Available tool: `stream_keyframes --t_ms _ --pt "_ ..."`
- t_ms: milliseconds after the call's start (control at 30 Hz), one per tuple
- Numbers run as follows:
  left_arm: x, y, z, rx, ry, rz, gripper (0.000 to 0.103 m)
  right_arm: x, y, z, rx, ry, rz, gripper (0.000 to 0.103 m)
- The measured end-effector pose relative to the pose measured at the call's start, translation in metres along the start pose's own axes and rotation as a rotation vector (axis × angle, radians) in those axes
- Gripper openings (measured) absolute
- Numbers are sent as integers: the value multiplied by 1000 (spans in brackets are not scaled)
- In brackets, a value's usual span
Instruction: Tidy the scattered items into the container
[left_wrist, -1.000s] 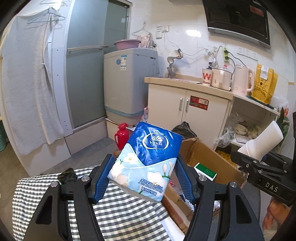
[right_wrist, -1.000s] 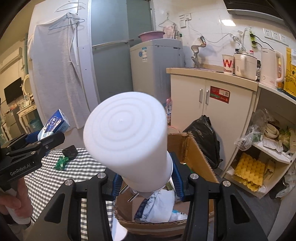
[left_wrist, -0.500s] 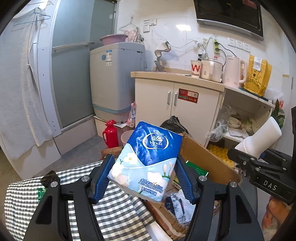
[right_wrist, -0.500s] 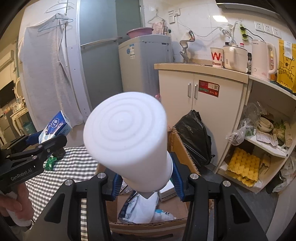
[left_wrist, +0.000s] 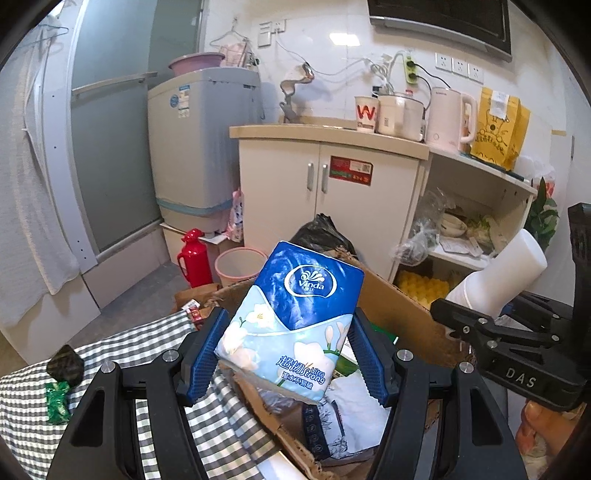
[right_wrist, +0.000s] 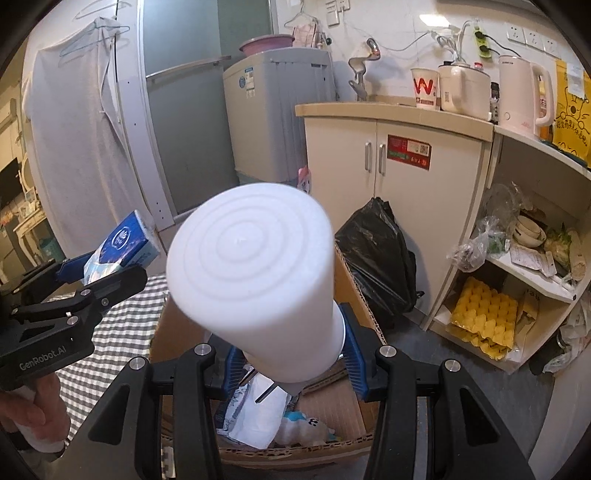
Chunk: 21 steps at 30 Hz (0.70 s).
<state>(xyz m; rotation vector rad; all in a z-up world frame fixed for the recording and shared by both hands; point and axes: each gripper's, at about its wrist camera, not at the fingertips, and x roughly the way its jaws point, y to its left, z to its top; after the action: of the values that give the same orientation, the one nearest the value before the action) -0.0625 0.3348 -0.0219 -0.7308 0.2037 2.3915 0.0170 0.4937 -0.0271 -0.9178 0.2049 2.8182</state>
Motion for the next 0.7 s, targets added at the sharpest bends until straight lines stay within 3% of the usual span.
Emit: stream_keyframes --t_ms 700 --pt "73 0 -2 -25 130 -85 67 63 -5 -19 -28 158 38 45"
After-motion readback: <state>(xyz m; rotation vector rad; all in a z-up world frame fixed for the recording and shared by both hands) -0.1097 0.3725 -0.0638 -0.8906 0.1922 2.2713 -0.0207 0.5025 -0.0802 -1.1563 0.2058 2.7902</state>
